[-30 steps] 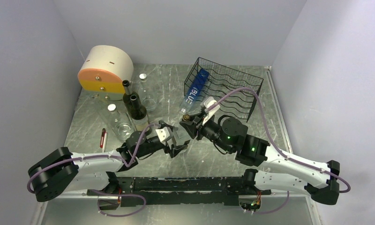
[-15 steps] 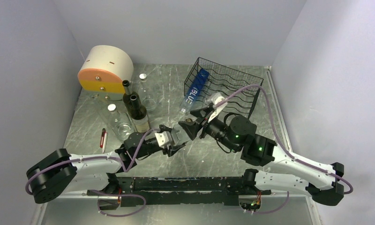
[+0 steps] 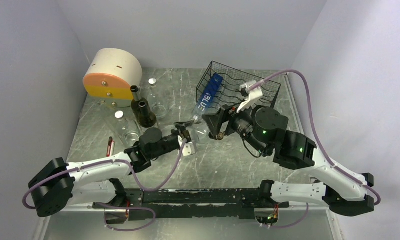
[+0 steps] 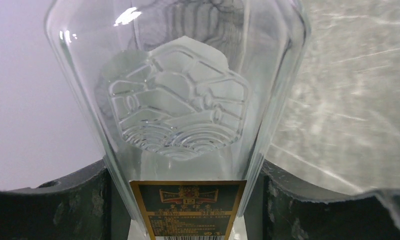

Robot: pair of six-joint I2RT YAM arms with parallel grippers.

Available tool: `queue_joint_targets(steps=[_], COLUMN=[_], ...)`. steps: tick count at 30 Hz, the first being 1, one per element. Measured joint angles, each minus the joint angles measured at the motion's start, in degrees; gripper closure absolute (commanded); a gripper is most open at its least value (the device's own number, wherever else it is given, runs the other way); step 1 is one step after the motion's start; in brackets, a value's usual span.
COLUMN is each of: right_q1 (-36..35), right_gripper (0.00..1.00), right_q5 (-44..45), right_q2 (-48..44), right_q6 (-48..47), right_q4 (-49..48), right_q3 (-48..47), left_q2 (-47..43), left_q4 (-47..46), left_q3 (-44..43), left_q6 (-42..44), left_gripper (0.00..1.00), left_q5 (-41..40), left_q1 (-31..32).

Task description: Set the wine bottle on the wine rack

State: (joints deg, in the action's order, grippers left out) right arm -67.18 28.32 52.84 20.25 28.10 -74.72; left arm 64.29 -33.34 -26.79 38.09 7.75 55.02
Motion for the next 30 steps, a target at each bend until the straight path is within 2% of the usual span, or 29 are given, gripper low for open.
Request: queue_joint_targets(steps=[9, 16, 23, 30], right_q1=[0.00, 0.00, 0.00, 0.00], right_gripper=[0.21, 0.19, 0.20, 0.25], right_q5=[0.63, -0.72, -1.01, 0.17], right_q2=[0.55, 1.29, 5.51, 8.76], right_q6=[7.28, 10.05, 11.34, 14.08], right_q4=[17.62, 21.05, 21.38, 23.56], right_q3=[-2.32, -0.85, 0.90, 0.92], left_q2=[3.89, 4.26, 4.44, 4.46], left_q4=[2.10, 5.81, 6.82, 10.10], left_q3=[-6.01, -8.96, -11.37, -12.17], left_q6=[23.76, 37.77, 44.24, 46.40], left_gripper=[0.93, 0.93, 0.93, 0.93], left_q5=[-1.51, -0.46, 0.81, 1.68], left_q1=[0.09, 1.51, 3.23, 3.34])
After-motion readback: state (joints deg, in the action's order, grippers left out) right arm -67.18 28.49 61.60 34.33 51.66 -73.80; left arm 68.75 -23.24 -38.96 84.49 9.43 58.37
